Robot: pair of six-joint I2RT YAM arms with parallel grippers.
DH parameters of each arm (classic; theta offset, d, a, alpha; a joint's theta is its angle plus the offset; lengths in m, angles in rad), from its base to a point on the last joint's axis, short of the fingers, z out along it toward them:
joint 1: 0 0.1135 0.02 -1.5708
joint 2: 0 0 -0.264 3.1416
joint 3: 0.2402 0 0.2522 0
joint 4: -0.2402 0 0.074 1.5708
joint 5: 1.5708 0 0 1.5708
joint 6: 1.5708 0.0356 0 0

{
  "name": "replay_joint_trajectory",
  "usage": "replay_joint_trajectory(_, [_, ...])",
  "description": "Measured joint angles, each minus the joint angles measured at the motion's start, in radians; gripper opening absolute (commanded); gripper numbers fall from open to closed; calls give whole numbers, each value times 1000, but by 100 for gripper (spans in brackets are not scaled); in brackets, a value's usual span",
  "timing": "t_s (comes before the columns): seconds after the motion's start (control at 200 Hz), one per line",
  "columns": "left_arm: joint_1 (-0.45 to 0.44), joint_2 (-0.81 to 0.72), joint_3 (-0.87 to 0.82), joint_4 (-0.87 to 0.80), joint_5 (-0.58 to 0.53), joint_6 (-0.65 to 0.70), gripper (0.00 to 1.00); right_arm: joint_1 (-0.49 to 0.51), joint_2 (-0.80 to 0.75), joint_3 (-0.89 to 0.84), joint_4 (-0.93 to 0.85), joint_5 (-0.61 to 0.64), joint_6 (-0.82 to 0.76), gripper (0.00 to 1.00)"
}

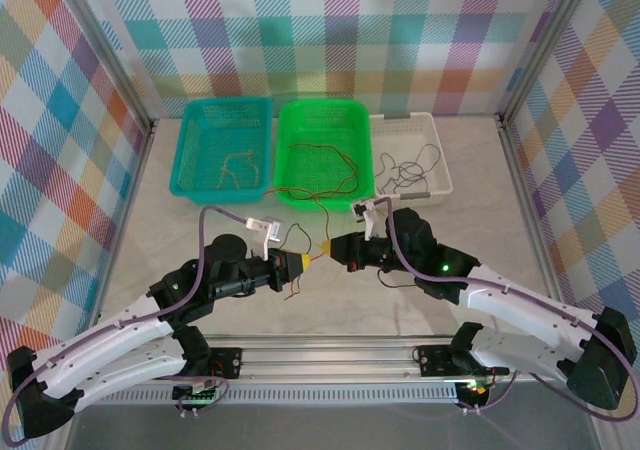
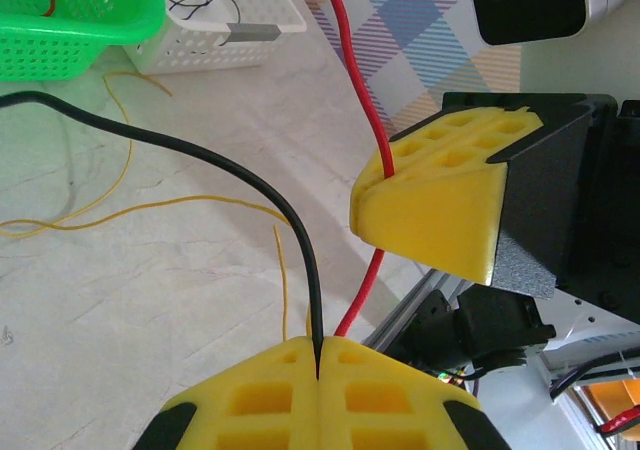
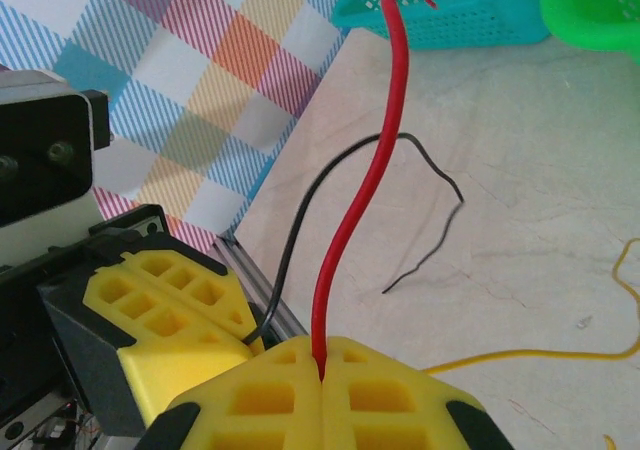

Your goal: Untangle the cables

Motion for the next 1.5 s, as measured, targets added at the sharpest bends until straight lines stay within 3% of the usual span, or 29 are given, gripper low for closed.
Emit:
replay_joint_trajectory(0.125, [-6, -2, 10, -10, -16, 8, 0, 5, -23, 0, -32, 19, -18, 0])
replay_joint_trajectory(0.28, [-5, -40, 13, -121, -59, 15, 1, -35, -55, 0, -78, 134, -42, 0])
replay_joint_trajectory(0.52, [-5, -46, 13, -151, -87, 15, 0, -35, -56, 0, -109, 155, -68, 0])
replay_joint_trajectory(0.83, [-5, -56, 99, -342, -261, 52, 0, -43, -229, 97, -392, 353, -145, 0])
replay_joint_trajectory(1.06, [-5, -57, 144, -412, -330, 56, 0, -56, -243, 169, -565, 434, -167, 0])
replay_joint_trajectory(1.5, [-5, 43, 487, -449, -390, 217, 0, -56, -283, 86, -606, 435, -166, 0])
